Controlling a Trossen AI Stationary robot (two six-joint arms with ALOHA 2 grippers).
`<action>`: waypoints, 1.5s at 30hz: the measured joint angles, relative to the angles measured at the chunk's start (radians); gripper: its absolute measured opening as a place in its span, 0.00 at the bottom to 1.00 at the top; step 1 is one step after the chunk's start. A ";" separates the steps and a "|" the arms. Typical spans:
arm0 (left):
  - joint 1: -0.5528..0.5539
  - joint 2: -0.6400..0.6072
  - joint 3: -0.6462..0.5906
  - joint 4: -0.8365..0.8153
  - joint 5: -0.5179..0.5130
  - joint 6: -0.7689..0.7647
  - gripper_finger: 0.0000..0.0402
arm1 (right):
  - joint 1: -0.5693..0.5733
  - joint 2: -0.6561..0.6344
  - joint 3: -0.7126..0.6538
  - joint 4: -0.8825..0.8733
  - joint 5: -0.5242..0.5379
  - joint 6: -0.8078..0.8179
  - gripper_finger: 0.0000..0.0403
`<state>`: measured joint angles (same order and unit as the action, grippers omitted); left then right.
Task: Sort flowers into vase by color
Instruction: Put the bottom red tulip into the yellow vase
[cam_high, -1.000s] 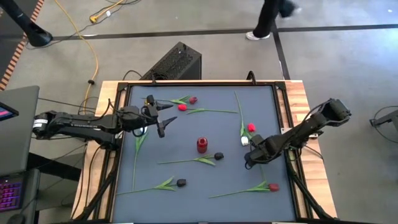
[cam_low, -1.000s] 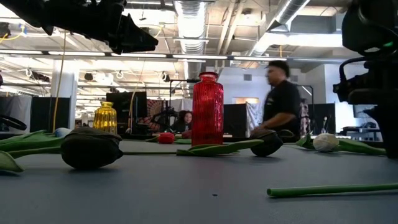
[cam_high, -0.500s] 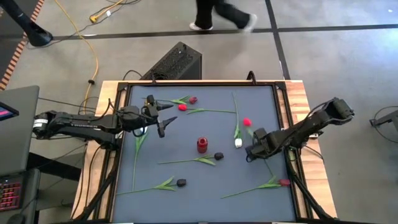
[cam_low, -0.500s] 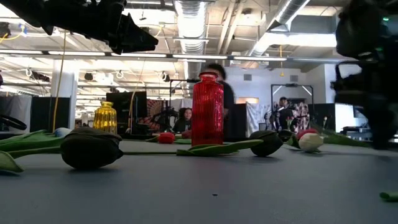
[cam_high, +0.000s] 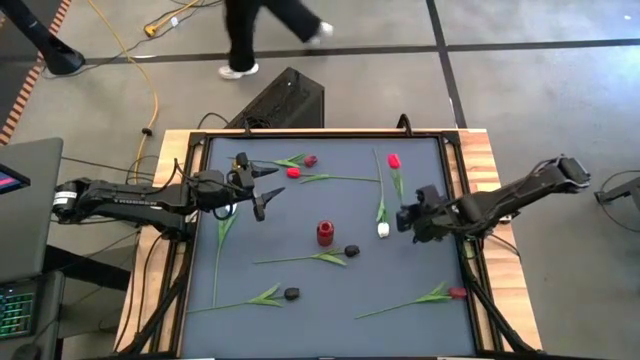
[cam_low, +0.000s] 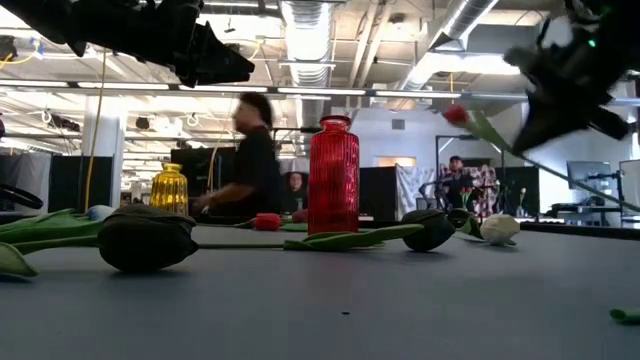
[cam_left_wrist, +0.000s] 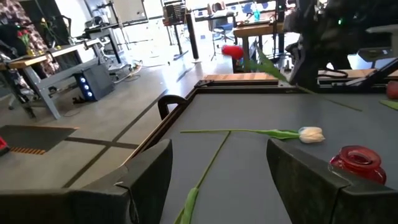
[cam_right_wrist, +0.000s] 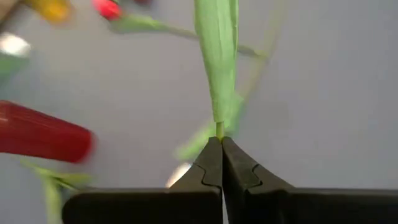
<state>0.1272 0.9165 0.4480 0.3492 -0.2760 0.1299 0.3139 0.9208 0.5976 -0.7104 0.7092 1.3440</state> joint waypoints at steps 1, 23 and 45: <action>0.000 0.000 0.000 0.000 0.000 0.000 0.63 | -0.006 -0.017 0.000 0.055 0.012 -0.065 0.05; 0.000 0.000 0.000 0.000 0.000 -0.016 0.63 | -0.177 0.162 0.003 1.495 -0.422 -1.251 0.05; 0.000 0.000 0.000 -0.013 0.000 -0.014 0.63 | -0.253 0.507 0.130 1.741 -0.647 -1.238 0.05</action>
<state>0.1272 0.9165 0.4477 0.3362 -0.2758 0.1154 0.0605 1.4281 0.7280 1.0309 0.0623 0.1064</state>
